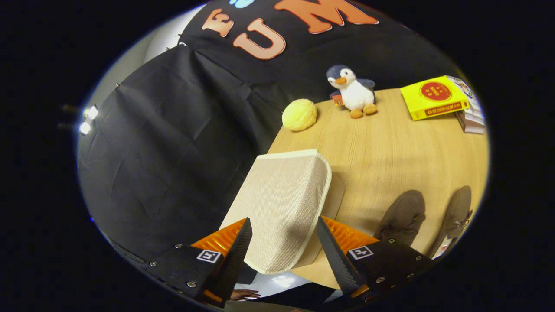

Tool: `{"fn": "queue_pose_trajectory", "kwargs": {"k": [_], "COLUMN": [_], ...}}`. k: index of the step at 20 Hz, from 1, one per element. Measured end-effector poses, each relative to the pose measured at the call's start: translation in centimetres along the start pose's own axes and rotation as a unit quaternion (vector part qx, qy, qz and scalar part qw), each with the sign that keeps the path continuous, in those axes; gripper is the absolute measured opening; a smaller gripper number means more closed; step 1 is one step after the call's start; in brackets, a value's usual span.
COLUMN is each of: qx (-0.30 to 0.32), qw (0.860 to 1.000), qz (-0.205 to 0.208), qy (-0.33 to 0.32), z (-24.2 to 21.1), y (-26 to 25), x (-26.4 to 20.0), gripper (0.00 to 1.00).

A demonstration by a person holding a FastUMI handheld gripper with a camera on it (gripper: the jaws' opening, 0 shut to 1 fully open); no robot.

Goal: Open the storage box then place both shoes into the box .Put the left shoe in first, then the right shoe, with the right side of both shoes facing outward in a uniform manner.

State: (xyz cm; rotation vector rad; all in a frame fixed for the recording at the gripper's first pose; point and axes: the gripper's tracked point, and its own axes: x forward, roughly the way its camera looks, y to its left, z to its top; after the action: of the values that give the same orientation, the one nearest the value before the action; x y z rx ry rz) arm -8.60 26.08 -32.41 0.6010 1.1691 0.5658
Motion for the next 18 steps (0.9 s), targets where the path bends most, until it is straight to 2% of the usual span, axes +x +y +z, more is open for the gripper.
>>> {"fn": "queue_pose_trajectory", "kwargs": {"k": [3, 7, 11, 14, 18], "qx": [0.043, 0.054, 0.098, 0.128, 0.166], "qw": [0.999, 0.998, 0.993, 0.988, 0.976], "qz": [0.016, 0.024, 0.055, 0.076, 0.138], "qy": [0.027, 0.036, 0.041, 0.051, 0.009], "z": [-2.1, -2.9, -3.3, -3.2, -0.1], "y": [-0.2, -1.0, -1.4, -0.7, 3.3], "x": [1.7, 3.6, 5.1, 4.6, 1.1], "gripper": [0.91, 0.91, 0.91, 0.90, 0.87]}}
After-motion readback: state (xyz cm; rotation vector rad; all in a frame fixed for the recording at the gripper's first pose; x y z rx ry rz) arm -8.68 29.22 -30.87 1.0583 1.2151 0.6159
